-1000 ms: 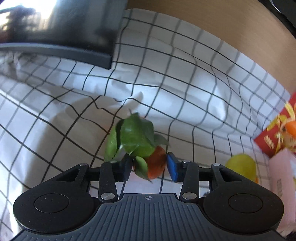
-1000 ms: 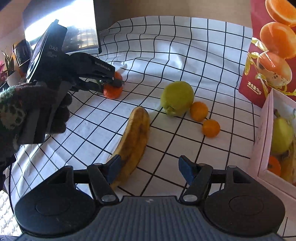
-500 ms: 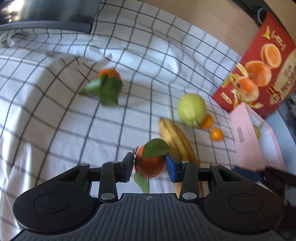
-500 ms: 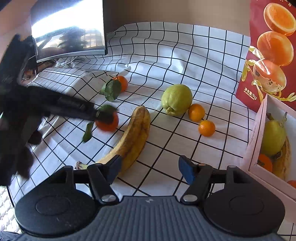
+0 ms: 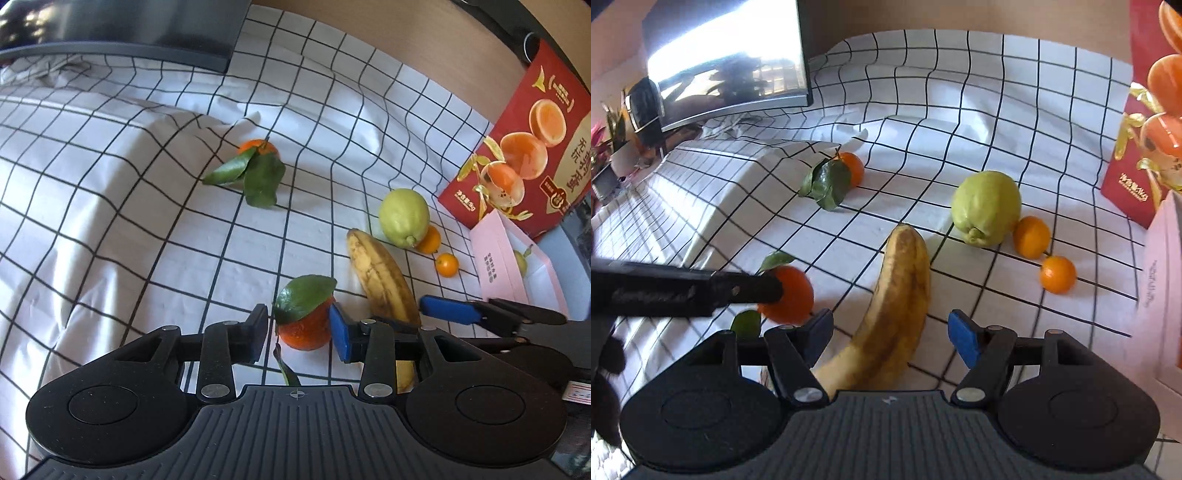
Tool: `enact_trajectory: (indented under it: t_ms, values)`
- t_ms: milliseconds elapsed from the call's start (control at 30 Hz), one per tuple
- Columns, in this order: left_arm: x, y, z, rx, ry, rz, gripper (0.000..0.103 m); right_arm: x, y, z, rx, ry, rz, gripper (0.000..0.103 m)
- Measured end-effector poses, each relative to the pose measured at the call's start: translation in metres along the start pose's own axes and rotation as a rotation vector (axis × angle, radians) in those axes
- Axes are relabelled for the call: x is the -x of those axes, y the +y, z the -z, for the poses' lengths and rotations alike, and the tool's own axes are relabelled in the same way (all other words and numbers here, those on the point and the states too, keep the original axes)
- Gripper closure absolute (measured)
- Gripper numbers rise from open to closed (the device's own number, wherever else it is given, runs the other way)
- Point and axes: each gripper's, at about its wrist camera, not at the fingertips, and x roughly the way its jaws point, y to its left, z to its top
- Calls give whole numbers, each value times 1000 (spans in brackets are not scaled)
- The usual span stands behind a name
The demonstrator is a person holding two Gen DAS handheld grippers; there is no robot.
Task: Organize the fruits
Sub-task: 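Close the right tool around the spotted banana while the left holds the leafy tangerine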
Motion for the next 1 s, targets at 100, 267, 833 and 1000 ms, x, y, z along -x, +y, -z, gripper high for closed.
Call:
enact_trajectory:
  t_ms: [100,267,833,1000]
  values:
    - [4,7,0,48,-24,17,63,-4,1,0,3,17,-23,34]
    - [15,18,-7,135,-93,36,63,-1,-7,9,-16,44,-53,53]
    - [-3,-41,-2,-294,-6,-80,63,74,-38,71,8,66,-49,67]
    - [-9,-41,-3,-320,-16,-137,63,74,-36,77,13,54,-35,57]
